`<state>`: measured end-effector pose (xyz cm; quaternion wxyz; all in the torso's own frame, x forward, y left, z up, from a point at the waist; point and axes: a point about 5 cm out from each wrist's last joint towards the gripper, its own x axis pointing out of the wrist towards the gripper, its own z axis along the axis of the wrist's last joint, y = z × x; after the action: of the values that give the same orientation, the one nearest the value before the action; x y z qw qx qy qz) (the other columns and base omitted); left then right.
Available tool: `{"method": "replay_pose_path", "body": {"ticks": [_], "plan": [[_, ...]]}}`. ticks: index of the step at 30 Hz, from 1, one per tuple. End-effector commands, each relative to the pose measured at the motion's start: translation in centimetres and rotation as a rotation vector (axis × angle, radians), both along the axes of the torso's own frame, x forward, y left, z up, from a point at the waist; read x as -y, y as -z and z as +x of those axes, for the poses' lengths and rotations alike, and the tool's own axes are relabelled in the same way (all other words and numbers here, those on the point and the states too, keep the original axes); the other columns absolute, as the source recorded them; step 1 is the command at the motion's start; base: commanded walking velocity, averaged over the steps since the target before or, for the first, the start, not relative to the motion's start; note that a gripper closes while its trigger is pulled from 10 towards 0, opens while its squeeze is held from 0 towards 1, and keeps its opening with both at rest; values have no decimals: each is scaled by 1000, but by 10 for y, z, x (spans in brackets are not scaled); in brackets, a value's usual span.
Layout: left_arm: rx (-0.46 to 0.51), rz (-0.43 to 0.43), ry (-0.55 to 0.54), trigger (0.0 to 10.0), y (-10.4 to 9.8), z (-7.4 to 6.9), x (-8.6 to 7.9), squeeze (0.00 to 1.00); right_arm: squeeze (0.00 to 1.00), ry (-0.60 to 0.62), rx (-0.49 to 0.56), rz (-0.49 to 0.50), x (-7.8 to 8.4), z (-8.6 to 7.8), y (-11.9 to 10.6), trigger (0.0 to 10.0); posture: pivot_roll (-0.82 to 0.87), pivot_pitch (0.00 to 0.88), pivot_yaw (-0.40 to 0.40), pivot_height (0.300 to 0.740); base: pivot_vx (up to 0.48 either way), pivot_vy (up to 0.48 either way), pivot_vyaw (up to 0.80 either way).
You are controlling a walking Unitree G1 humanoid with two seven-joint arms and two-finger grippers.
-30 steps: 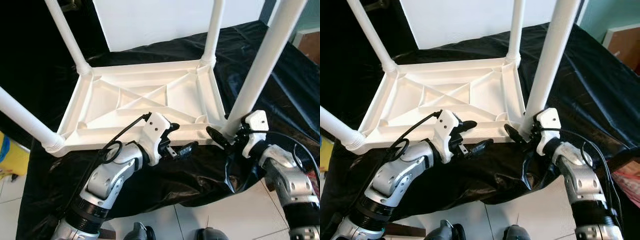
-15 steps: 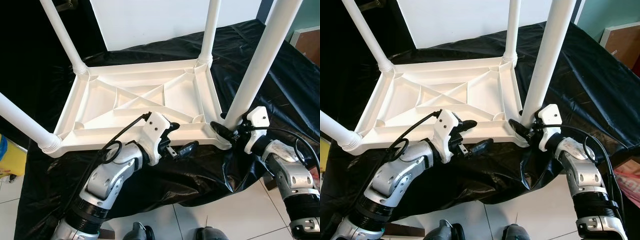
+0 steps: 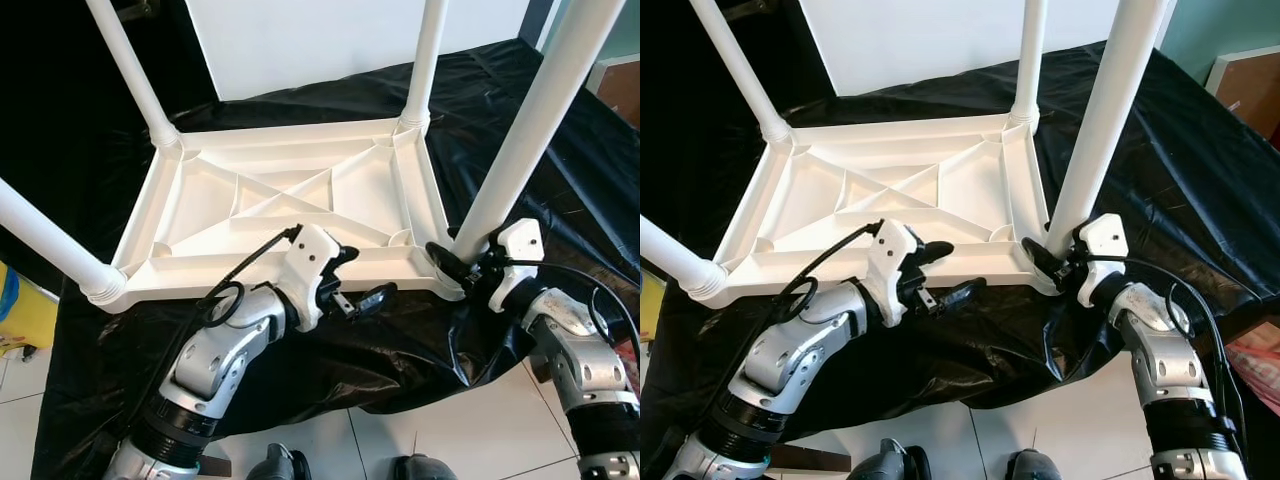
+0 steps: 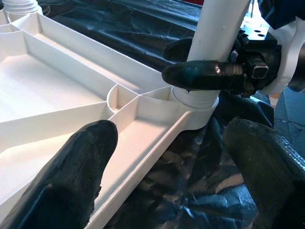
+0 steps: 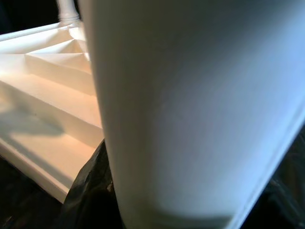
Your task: Building children table
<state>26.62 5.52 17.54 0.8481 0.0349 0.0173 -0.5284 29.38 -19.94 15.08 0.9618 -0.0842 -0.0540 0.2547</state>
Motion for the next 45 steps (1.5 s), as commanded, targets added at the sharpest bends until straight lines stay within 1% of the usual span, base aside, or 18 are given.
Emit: {"method": "replay_pose_path", "body": {"ticks": [1, 2, 4, 8, 11, 14, 15, 17, 20, 21, 26, 28, 31, 32, 34, 35, 43, 45], "plan": [[-8, 12, 15, 10000, 4, 0, 1, 0, 0, 55, -58, 12, -1, -5, 14, 10000, -129, 178, 91, 740, 0, 0, 0], [-8, 11, 16, 10000, 4, 0, 1, 0, 0, 95, -51, 16, -1, -6, 14, 10000, -130, 178, 91, 740, 0, 0, 0], [-8, 11, 16, 10000, 4, 0, 1, 0, 0, 95, -51, 16, -1, -6, 14, 10000, -130, 178, 91, 740, 0, 0, 0], [-10, 9, 15, 10000, 4, 0, 2, 0, 0, 229, -46, 48, -2, -9, 18, 10000, -132, 176, 86, 740, 0, 0, 0], [-10, 9, 14, 10000, 4, 0, 2, 0, 0, 268, -47, 62, -4, -10, 19, 10000, -132, 176, 86, 740, 0, 0, 0], [-8, 8, 5, 10000, 4, 1, 0, 0, 0, 420, -53, 131, -13, -10, 23, 10000, -125, 172, 80, 740, 0, 0, 0], [-8, 8, 5, 10000, 4, 1, 0, 0, 0, 420, -53, 131, -13, -10, 23, 10000, -125, 172, 80, 740, 0, 0, 0], [-8, 8, 3, 10000, 4, 1, 0, 0, 0, 486, -61, 159, -15, -9, 24, 10000, -127, 171, 79, 740, 0, 0, 0], [-5, 8, -1, 10000, 4, 1, 0, 0, 0, 696, -63, 192, -22, -6, 24, 10000, -124, 169, 80, 740, 0, 0, 0], [-4, 6, 1, 10000, 3, 1, 1, 0, 0, 728, -62, 199, -25, -6, 23, 10000, -122, 166, 82, 740, 0, 0, 0], [-2, 6, 3, 10000, 3, 1, 0, 0, 0, 777, -59, 224, -35, -4, 21, 10000, -117, 169, 80, 740, 0, 0, 0], [0, 12, -3, 10000, 4, 1, 0, 0, 0, 779, -66, 235, -46, -4, 23, 10000, -103, 162, 87, 740, 0, 0, 0], [-1, 6, -1, 10000, 3, 0, 0, 0, 0, 771, -63, 237, -50, -4, 23, 10000, -103, 162, 87, 740, 0, 0, 0], [-1, 10, 1, 10000, 4, 0, 0, 0, 463, 753, -46, 236, -53, -6, 20, 10000, -109, 157, 90, 740, 0, 0, 0], [-1, 14, 1, 10000, 5, 0, -1, 0, 463, 744, -36, 234, -53, -7, 19, 10000, -109, 157, 90, 740, 0, 0, 0], [2, 18, 0, 10000, 5, 1, -1, 0, 1000, 729, -18, 243, -51, -7, 16, 10000, -110, 154, 90, 740, 0, 0, 0], [15, 7, -11, 10000, 2, 4, -1, 0, 1000, 690, 78, 248, -41, -15, 5, 10000, -119, 155, 93, 740, 0, 0, 0], [19, 5, -14, 10000, 2, 4, -2, 0, 1000, 654, 126, 232, -34, -27, 3, 10000, -125, 154, 93, 740, 0, 0, 0]]}}
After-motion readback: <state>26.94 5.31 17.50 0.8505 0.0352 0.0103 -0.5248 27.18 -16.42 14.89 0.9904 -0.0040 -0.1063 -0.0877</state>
